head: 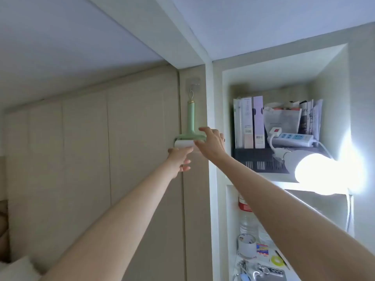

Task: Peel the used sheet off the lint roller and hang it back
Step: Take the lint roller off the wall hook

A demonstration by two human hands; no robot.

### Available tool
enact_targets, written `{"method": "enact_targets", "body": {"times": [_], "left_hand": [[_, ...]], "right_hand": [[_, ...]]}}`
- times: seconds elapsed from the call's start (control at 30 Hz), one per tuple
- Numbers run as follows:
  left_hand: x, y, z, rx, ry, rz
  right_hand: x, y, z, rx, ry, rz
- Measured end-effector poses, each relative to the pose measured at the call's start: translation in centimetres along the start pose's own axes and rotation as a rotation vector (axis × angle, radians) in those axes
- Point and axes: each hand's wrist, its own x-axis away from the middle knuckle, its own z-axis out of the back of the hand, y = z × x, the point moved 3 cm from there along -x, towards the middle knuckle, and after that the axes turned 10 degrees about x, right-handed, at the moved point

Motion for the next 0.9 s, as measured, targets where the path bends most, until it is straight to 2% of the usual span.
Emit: {"method": "enact_targets", "body": {"times": [0.1, 0.27, 0.43, 0.7, 0.8, 0.9], "left_hand": [[-1.0, -0.5, -0.7, 0.129, -0.007, 0.055], [-2.8, -1.3, -1.0, 0.469, 0.027, 0.061], [-3.0, -1.3, -1.2, 0.611, 0.013, 0.058], [-2.4, 0.5, -1.1, 0.682, 0.039, -0.05], [-1.5, 1.3, -0.5, 0.602, 0.067, -0.134], [0.5, 1.9, 0.2, 0.533, 0.018, -0.241]], "right_hand": [[-1.6, 1.5, -0.6, -0.005, 0.011, -0.087], [-2.9, 2.3, -1.4, 0.011, 0.089, -0.108], [-3.7, 2.4, -1.4, -0.058, 0.119, -0.105], [-3.8, -0.1, 0.1, -0.142, 0.21, 0.029], [-3.0, -1.0, 0.7, -0.236, 0.219, 0.035], [-1.3, -1.3, 0.8, -0.371, 0.166, 0.015]]}}
